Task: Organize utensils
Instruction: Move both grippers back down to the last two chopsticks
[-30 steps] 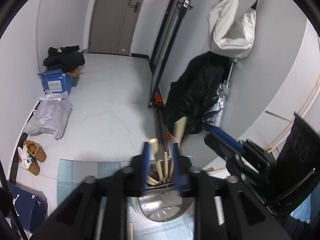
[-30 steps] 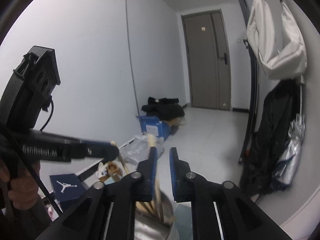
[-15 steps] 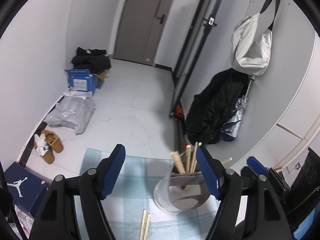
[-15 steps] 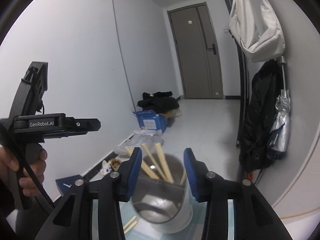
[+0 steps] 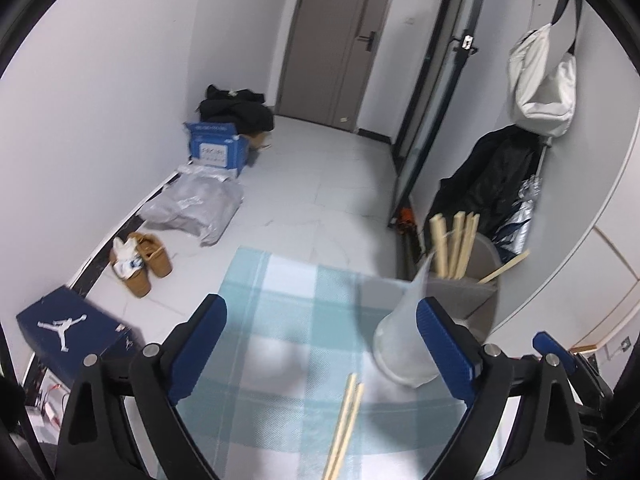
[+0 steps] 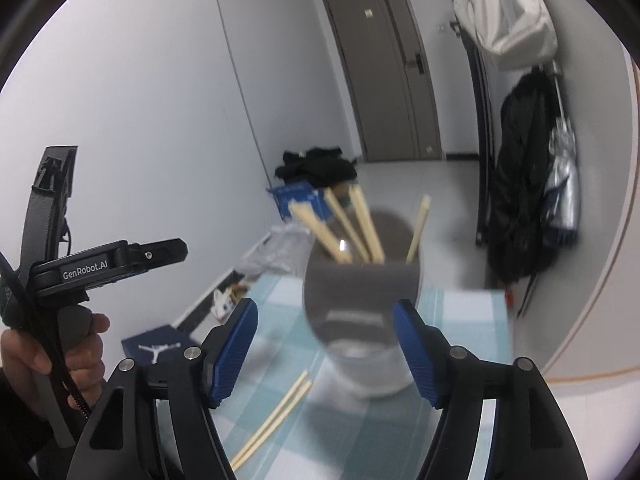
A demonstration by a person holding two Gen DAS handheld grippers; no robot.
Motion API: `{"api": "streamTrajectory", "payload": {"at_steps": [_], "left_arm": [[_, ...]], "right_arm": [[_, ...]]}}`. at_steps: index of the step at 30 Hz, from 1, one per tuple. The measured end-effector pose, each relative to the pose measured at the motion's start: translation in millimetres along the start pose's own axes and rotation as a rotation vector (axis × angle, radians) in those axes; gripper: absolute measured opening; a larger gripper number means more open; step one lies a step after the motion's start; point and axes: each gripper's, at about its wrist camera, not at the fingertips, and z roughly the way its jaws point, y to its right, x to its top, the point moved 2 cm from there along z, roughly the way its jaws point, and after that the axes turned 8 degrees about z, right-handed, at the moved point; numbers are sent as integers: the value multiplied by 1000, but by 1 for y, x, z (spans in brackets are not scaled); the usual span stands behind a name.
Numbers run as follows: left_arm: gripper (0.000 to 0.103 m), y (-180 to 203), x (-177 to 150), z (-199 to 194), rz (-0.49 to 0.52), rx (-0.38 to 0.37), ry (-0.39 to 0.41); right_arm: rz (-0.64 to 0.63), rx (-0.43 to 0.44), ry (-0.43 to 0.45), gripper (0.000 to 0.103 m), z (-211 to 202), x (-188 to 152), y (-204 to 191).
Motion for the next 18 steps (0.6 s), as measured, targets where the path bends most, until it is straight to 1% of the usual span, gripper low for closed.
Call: {"api": "streamTrajectory", "payload": {"at_steps": [3,8,14,16,18], "left_arm": [[94,-11,-14,8,-24,16,-25],[94,-30,-29,10,-49,39,-39],[94,-48,-36,15,-93,57,-58],[94,-53,-37,16,-107,51,-67],[94,-58,-38,16,-122,52,-72]], "right_arm": [[22,-20,-65,70,15,-19,-1],[54,-56,-192,70,48,-49,-6],[124,-128,-364,70,99,-79,-5],[155,-147,-410,62,115,-87,-4],[152,-181,-434,57,127,-92,-4]]}}
